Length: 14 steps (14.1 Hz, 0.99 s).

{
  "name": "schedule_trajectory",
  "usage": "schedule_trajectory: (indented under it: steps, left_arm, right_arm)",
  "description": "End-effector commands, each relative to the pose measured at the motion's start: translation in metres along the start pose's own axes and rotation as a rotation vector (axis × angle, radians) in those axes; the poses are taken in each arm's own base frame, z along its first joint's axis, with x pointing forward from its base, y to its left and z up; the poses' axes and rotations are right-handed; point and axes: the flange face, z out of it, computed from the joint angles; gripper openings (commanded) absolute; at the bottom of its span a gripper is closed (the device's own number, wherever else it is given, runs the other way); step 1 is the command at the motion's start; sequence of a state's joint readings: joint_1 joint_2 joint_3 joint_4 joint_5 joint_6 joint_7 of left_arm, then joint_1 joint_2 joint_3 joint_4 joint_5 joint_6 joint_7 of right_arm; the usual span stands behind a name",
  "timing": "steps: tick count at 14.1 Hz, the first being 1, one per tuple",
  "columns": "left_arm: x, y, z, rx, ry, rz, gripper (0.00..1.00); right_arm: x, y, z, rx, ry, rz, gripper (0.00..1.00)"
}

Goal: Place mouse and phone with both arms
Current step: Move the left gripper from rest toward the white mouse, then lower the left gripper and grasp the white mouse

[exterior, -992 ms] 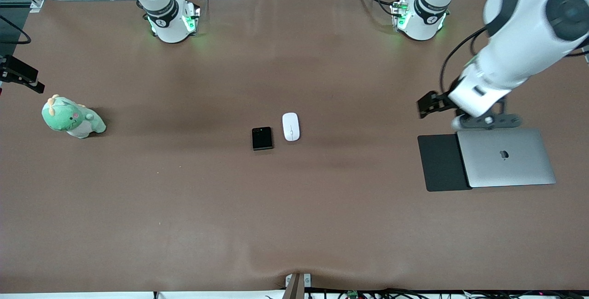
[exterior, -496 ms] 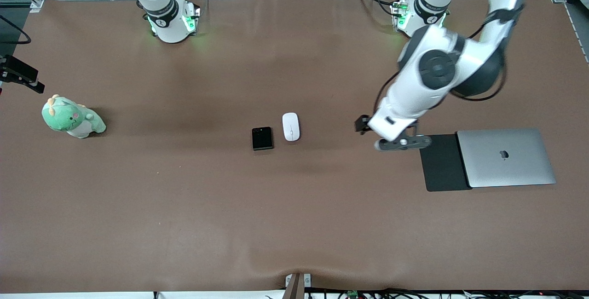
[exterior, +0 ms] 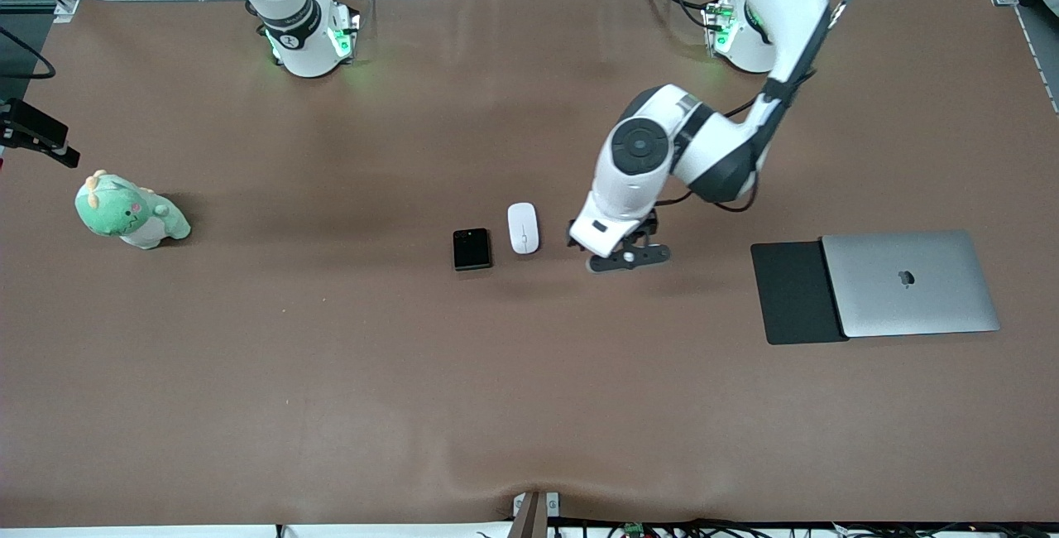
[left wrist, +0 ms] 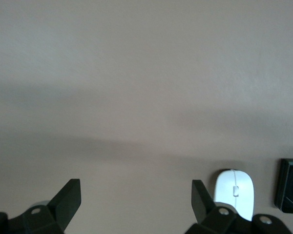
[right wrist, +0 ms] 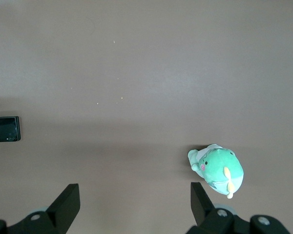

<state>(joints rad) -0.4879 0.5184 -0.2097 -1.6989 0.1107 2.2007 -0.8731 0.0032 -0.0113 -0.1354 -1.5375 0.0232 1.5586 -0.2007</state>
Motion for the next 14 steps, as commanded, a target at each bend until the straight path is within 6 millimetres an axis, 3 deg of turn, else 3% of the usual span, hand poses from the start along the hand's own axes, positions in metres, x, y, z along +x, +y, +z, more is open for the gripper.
schedule_trajectory:
  steps: [1,5,8,14]
  left_arm:
    - [-0.005,0.024,0.012,0.002,0.016,-0.031,1.0]
    - [-0.034,0.065,0.035,0.001,-0.002,-0.042,1.0]
    - [-0.045,0.09,0.049,-0.008,-0.007,-0.065,1.0]
    - [-0.067,0.118,0.098,0.017,-0.031,-0.06,1.0]
  right_arm:
    - [-0.001,0.001,-0.004,0.005,0.006,0.013,1.0]
    - [-0.001,0.001,-0.004,0.005,0.006,0.013,1.0]
    - [-0.001,0.001,-0.003,0.005,0.004,0.013,1.0]
    - [-0.001,0.002,-0.002,0.006,0.001,0.013,1.0]
